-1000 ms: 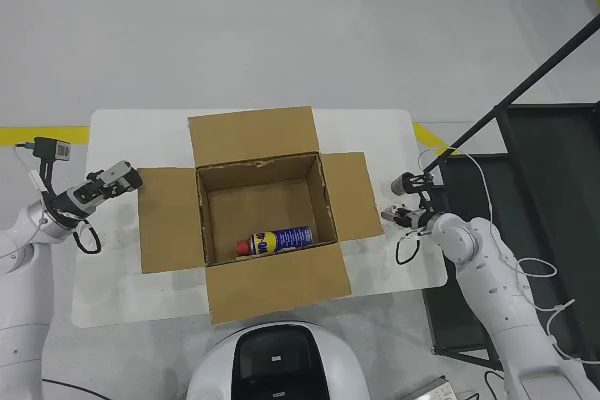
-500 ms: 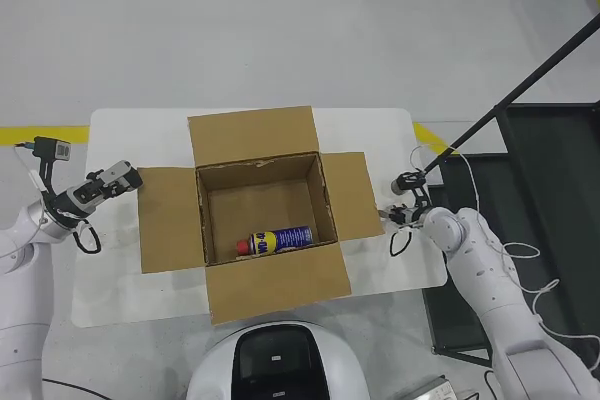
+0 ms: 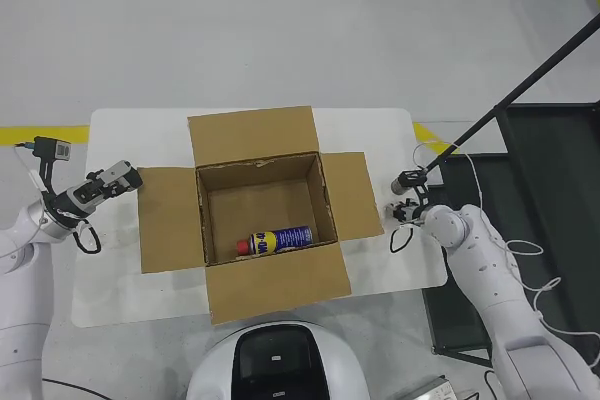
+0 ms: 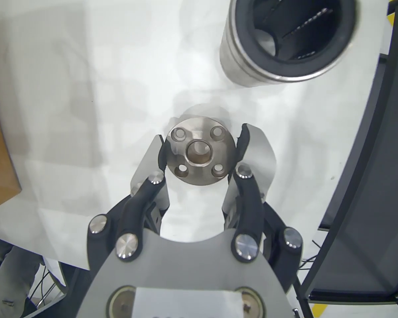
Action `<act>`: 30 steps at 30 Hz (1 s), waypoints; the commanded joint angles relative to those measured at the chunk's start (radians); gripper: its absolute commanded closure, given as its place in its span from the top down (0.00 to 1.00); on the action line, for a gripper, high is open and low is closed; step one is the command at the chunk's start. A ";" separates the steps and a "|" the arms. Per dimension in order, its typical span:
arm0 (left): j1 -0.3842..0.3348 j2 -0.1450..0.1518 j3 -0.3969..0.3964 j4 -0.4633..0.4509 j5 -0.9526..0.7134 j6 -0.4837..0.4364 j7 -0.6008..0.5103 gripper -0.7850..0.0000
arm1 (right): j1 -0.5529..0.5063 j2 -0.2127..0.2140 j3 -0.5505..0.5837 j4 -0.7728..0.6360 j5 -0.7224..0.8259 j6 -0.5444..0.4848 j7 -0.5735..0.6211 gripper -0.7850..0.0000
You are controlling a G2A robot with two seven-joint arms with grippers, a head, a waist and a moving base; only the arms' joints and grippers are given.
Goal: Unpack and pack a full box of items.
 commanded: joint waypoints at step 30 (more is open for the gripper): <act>0.000 0.000 0.000 0.000 0.000 0.000 0.000 1.00 | -0.099 0.030 -0.077 -0.733 0.137 -0.117 0.200 0.00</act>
